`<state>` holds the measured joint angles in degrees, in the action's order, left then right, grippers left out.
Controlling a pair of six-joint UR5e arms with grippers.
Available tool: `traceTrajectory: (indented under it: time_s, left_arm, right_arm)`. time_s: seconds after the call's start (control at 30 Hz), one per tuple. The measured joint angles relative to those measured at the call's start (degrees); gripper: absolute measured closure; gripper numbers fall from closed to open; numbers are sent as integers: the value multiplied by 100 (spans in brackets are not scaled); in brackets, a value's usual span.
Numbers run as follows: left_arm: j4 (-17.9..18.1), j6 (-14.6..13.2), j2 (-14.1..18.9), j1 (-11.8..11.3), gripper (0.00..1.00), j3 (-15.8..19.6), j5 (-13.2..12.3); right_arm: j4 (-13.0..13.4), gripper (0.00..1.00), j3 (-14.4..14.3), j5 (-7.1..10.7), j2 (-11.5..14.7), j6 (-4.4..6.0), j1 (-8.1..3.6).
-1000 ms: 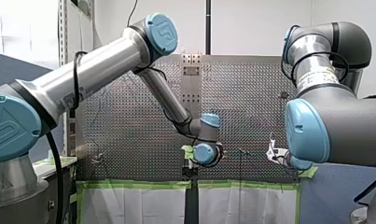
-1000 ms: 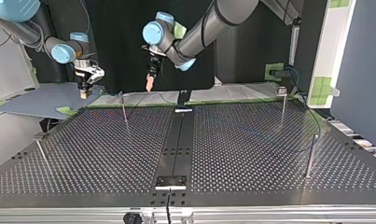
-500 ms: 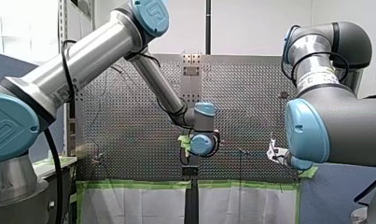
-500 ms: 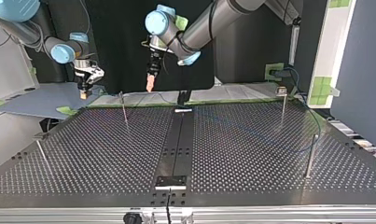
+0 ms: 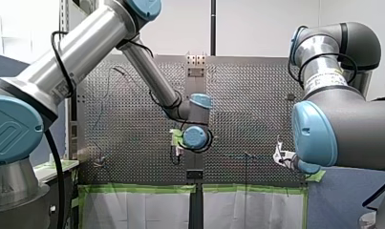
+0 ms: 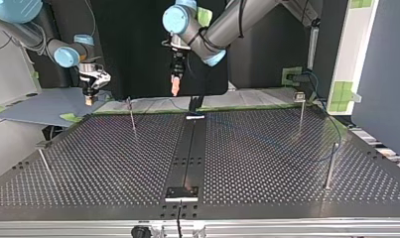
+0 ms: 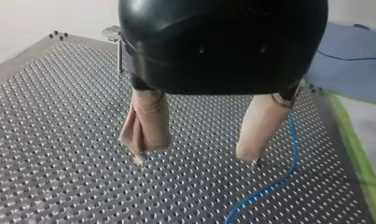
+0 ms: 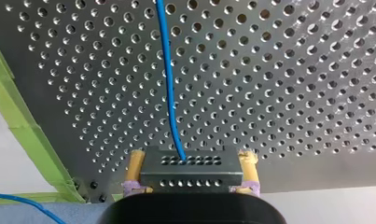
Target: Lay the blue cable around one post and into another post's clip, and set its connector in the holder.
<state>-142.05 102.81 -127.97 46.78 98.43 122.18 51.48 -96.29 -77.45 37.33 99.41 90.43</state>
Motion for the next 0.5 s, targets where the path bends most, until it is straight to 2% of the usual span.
traceTrajectory:
  time_s: [0.17, 0.5]
  left_arm:
    - [-208, 60, 263, -48, 0, 264, 97]
    - [-232, 279, 727, -108, 0, 727, 147]
  right_arm:
    - [15, 100, 0, 6, -1, 15, -3]
    - [4, 100, -1, 9, -1, 19, -10]
